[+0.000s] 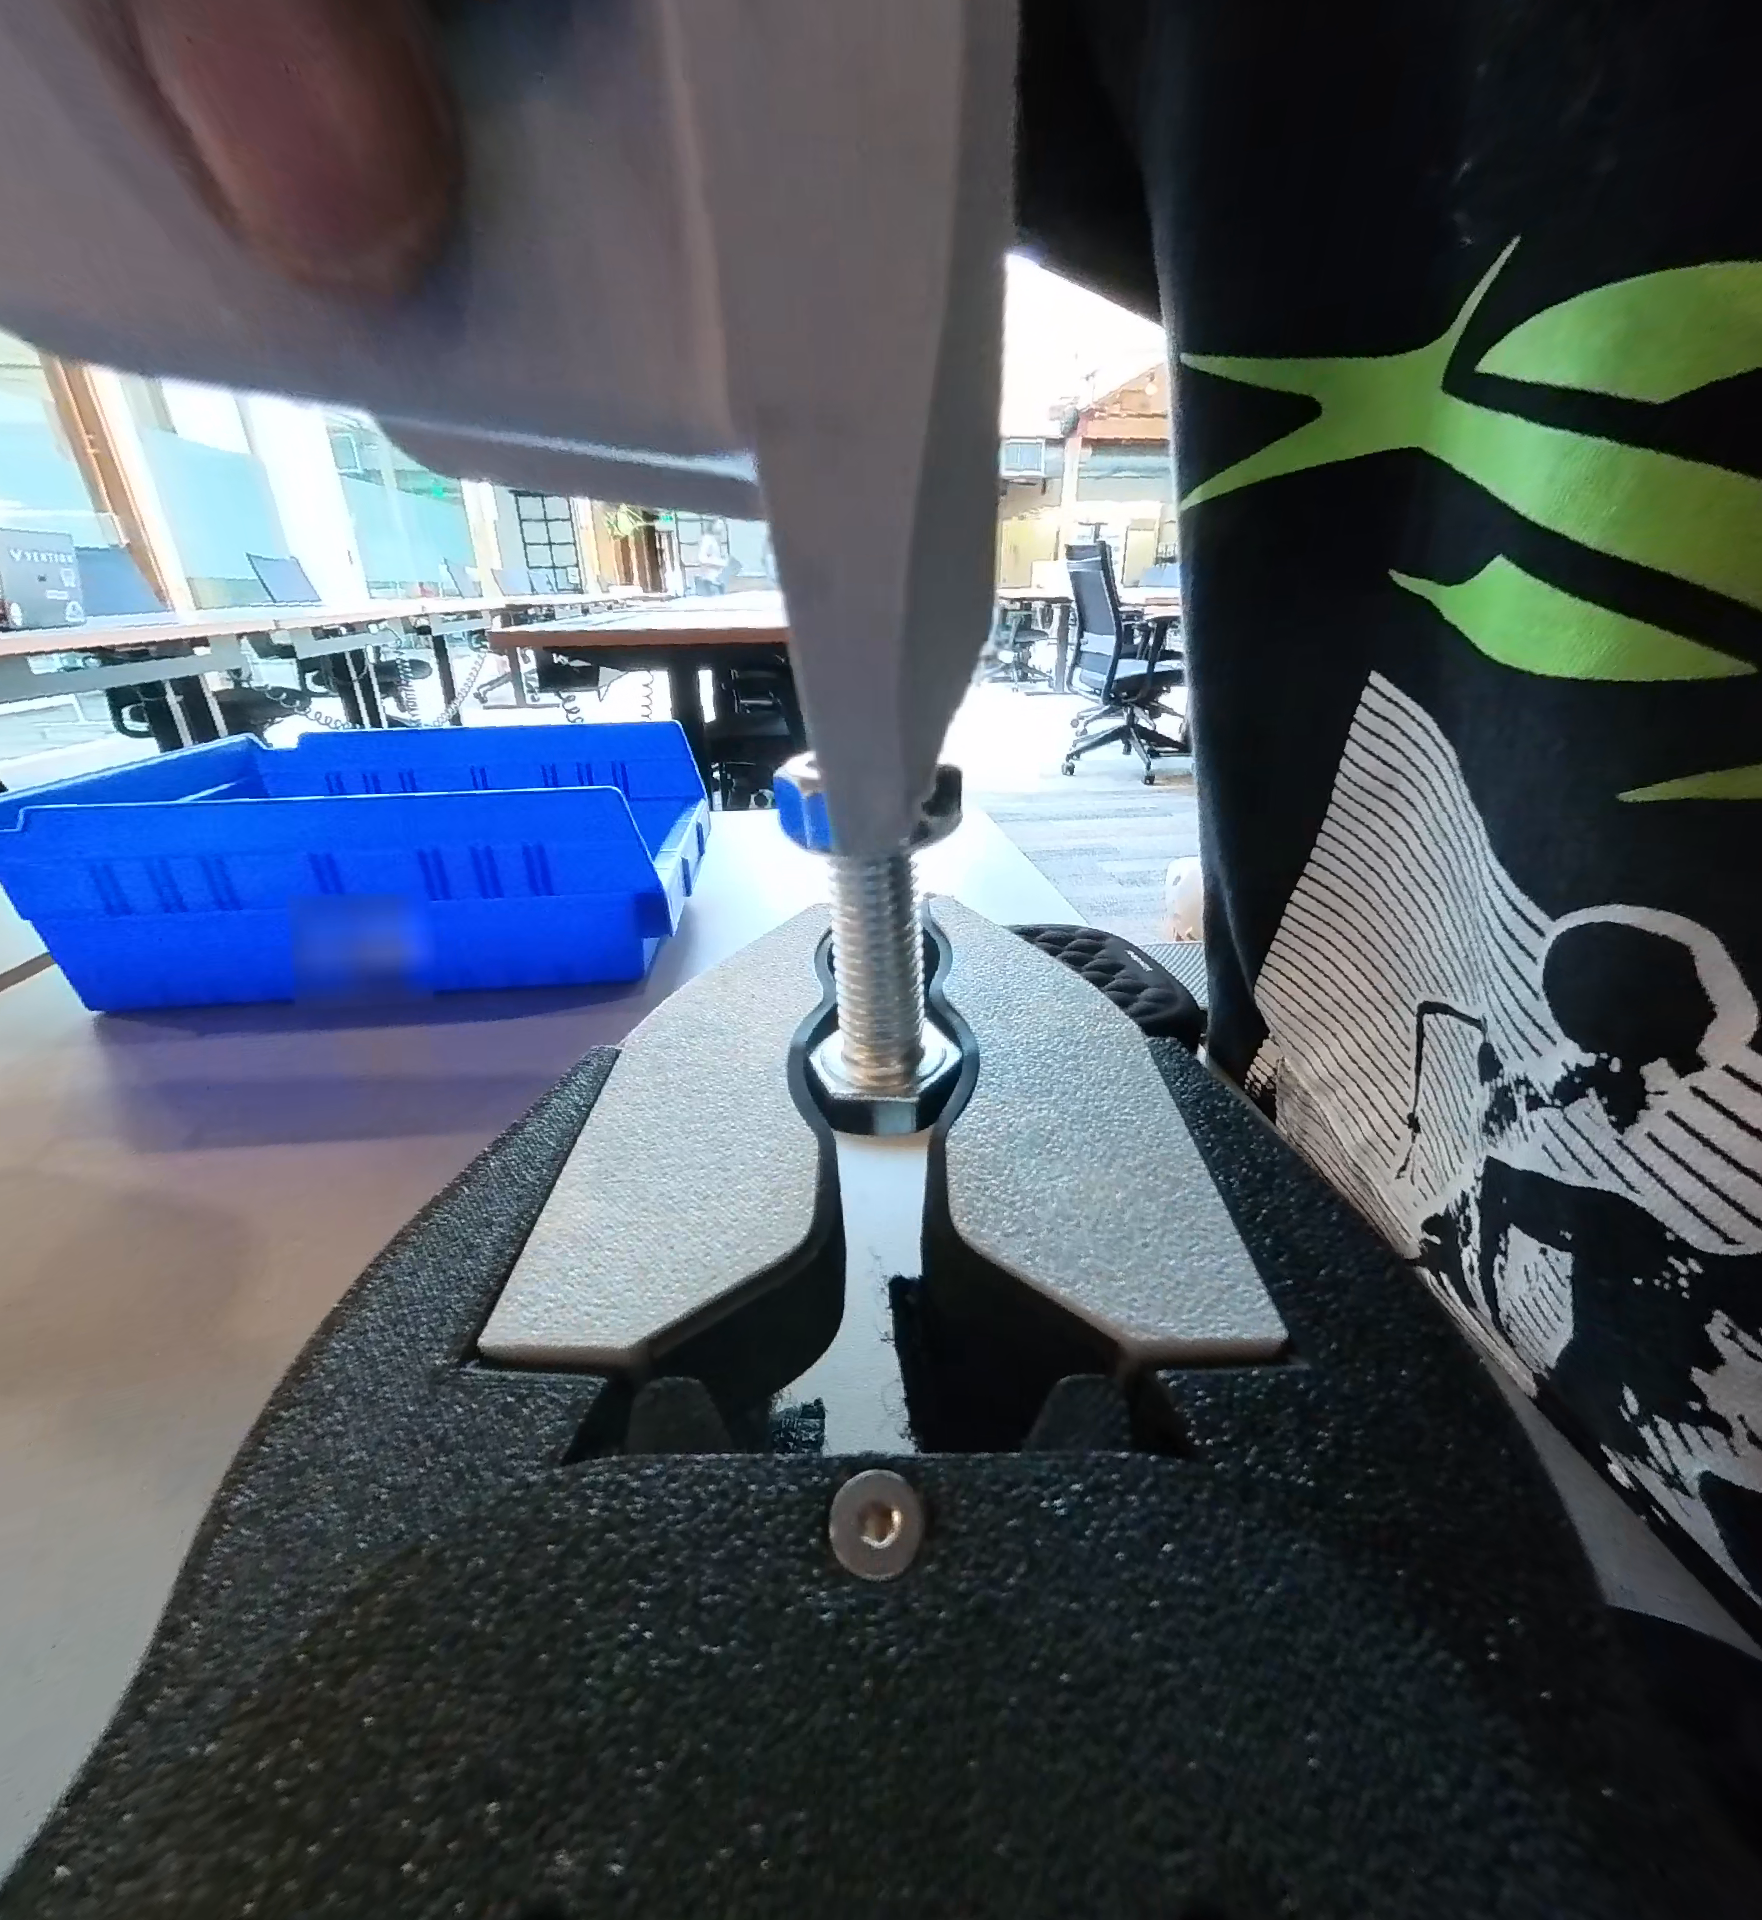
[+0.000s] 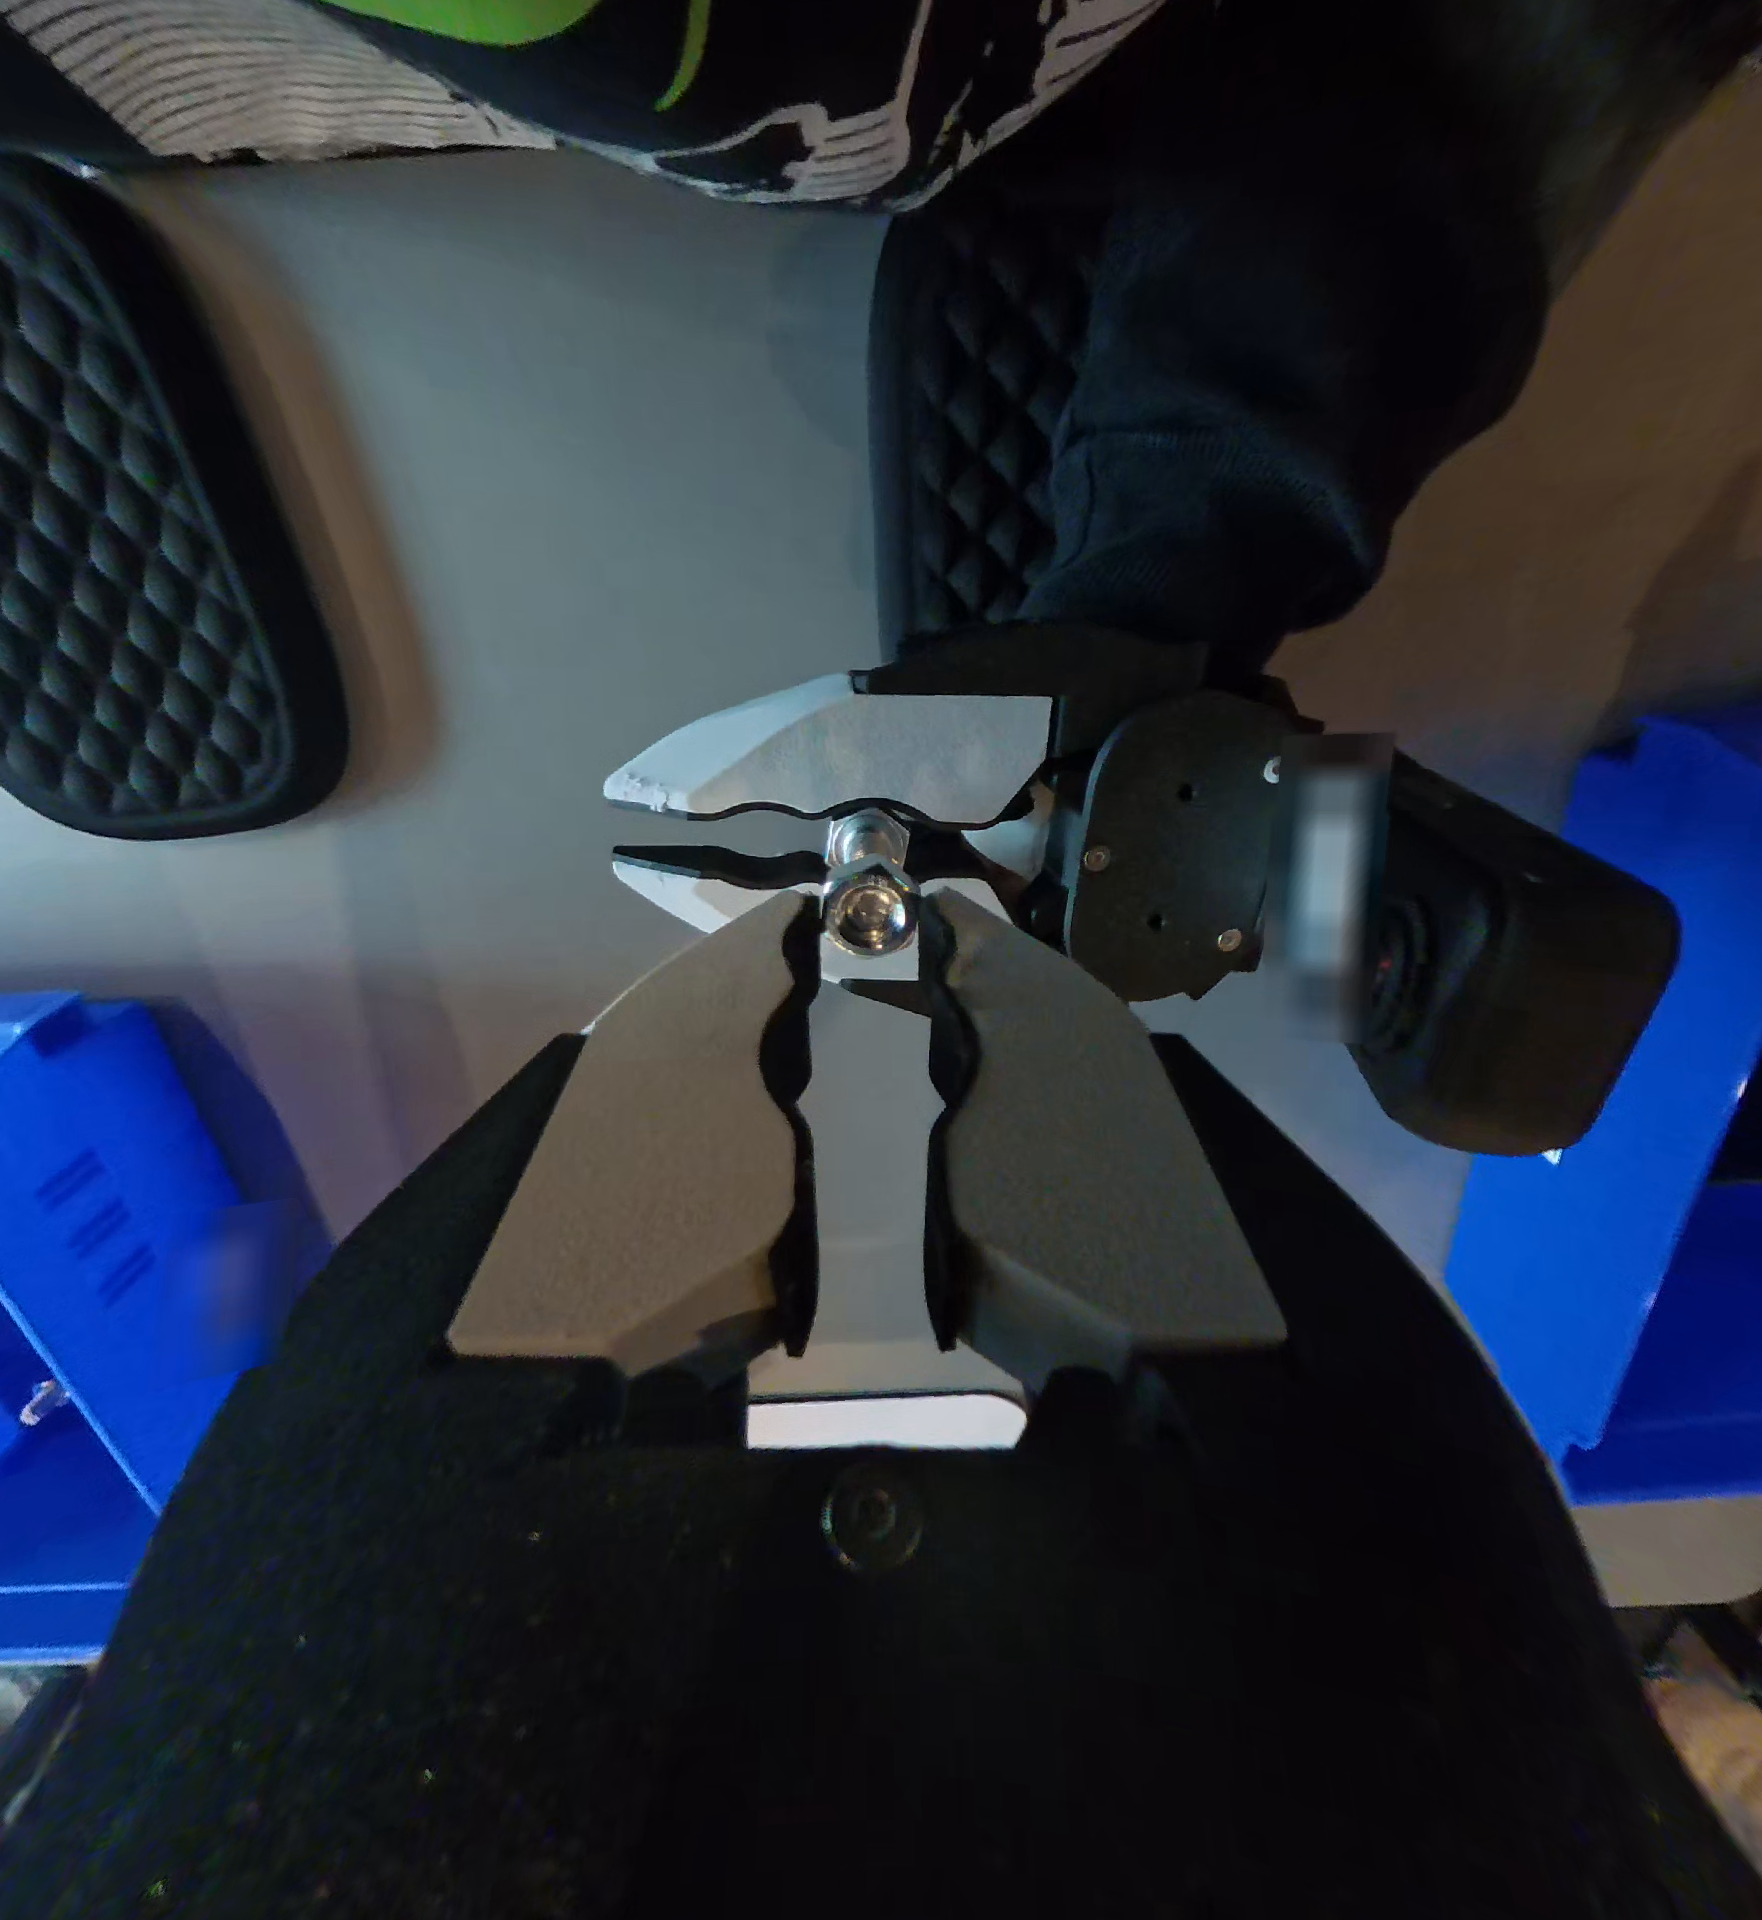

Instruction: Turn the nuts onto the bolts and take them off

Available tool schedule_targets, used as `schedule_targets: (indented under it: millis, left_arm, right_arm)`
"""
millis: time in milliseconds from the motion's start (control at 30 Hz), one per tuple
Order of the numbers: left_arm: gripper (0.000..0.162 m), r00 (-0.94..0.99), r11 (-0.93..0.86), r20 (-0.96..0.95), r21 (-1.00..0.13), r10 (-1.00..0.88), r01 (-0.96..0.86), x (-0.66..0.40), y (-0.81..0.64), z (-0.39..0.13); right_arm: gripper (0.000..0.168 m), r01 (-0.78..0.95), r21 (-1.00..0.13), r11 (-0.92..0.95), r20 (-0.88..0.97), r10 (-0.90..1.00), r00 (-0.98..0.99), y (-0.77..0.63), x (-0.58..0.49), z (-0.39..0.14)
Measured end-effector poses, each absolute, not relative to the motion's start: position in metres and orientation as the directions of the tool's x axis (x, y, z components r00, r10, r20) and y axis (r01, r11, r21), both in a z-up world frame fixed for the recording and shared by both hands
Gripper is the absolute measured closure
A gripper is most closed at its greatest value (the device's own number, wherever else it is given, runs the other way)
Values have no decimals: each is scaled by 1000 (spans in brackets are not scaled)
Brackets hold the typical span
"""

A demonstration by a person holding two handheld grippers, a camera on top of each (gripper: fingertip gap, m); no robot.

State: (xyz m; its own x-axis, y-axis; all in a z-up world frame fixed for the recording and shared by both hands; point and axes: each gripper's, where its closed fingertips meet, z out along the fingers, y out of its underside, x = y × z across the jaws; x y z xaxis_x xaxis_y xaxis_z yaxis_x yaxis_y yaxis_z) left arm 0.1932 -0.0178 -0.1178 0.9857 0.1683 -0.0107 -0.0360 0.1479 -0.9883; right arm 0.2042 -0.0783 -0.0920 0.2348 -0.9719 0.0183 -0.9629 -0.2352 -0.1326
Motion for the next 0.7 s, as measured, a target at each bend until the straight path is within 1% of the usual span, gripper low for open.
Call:
schedule_targets:
  millis: [67, 133, 200, 267, 300, 367, 433, 467, 533, 667, 700]
  left_arm:
    - [151, 985, 149, -10, -988, 171, -36, 193, -18, -118]
    - [151, 985, 153, -7, -988, 175, -34, 192, -19, -117]
    - [151, 983, 161, -2, -986, 182, -32, 191, -20, -116]
    - [151, 982, 166, 3, -986, 190, -29, 190, -21, -116]
    - [151, 981, 165, 4, -986, 194, -29, 189, -21, -116]
    - [151, 981, 159, 0, -987, 194, -31, 189, -20, -117]
    - [151, 981, 151, -3, -988, 194, -33, 189, -19, -118]
    - [151, 981, 147, -7, -989, 194, -36, 190, -19, -118]
    - [151, 981, 146, -9, -989, 195, -38, 190, -19, -118]
    - [151, 981, 146, -11, -989, 193, -40, 190, -18, -118]
    - [151, 981, 148, -12, -988, 192, -40, 190, -19, -118]
  right_arm:
    - [151, -970, -134, -202, 24, -979, 201, -79, 204, -92]
    - [151, -985, -127, -118, 24, -993, 116, -81, 203, -92]
    - [151, -993, -118, 24, 21, -999, -27, -82, 202, -91]
    - [151, -973, -102, 206, 21, -978, -209, -83, 196, -91]
    - [151, -943, -86, 322, 18, -946, -325, -84, 195, -91]
    - [151, -828, -55, 558, 3, -829, -559, -81, 192, -91]
    - [151, -664, -49, 746, -12, -665, -746, -78, 189, -91]
    - [151, -589, -56, 806, -26, -591, -807, -77, 190, -91]
    - [151, -524, -75, 849, -33, -527, -849, -77, 187, -92]
    - [150, -550, -73, 832, -34, -554, -832, -76, 188, -91]
    - [140, -580, -77, 811, -40, -583, -811, -77, 188, -91]
